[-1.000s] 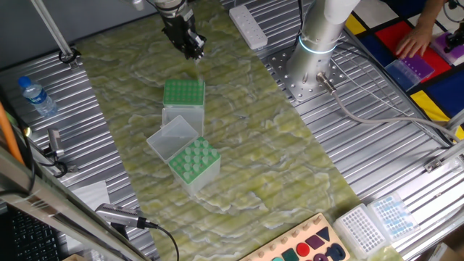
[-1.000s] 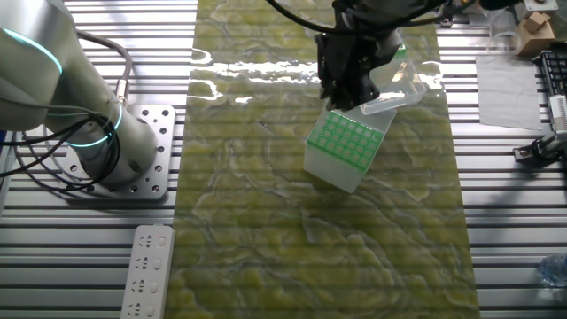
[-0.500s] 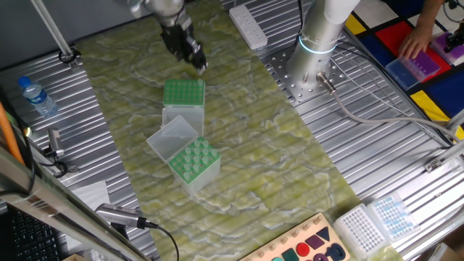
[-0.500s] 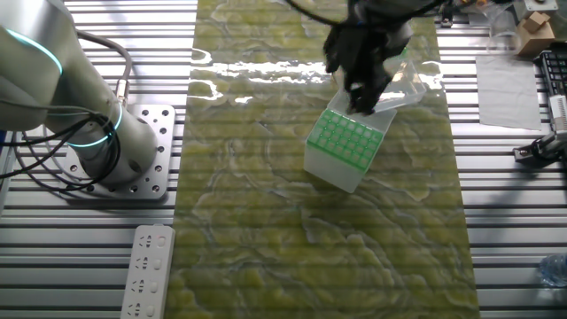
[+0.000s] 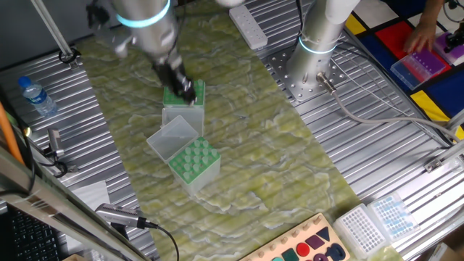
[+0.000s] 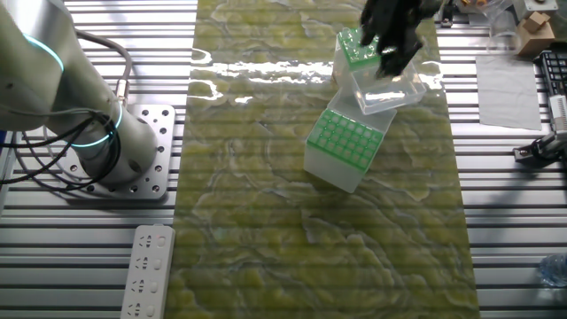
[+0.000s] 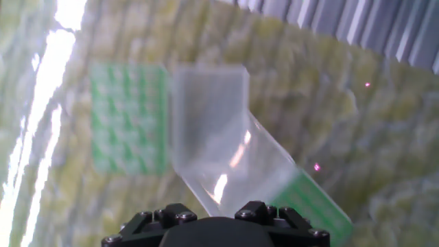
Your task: Transfer all large pipette tips from one holder to another
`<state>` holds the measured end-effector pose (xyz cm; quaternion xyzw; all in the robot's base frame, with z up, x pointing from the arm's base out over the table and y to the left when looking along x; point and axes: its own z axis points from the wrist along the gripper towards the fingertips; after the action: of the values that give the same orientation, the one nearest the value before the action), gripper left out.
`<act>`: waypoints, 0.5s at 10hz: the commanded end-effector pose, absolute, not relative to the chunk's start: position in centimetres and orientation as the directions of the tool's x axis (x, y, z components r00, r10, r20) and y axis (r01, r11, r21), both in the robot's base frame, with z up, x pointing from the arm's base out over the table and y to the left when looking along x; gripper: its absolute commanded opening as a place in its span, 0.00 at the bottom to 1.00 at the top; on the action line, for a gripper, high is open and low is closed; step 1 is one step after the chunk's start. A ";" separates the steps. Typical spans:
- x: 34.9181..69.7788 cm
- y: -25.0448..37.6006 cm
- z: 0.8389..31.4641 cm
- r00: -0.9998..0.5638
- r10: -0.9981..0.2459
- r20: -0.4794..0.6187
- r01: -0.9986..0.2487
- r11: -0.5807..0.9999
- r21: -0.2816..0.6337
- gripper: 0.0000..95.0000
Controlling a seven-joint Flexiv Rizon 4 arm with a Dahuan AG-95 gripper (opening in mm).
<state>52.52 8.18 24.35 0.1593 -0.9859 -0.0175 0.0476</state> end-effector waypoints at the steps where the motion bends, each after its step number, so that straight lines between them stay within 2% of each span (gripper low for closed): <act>1: 55.5 12.2 23.9 -0.949 -0.301 0.093 -0.298 0.954 0.044 0.60; 5: 57.9 15.9 23.2 -0.941 -0.326 0.085 -0.323 0.945 0.047 0.60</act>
<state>58.06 16.07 23.08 0.1667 -0.9848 -0.0169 0.0464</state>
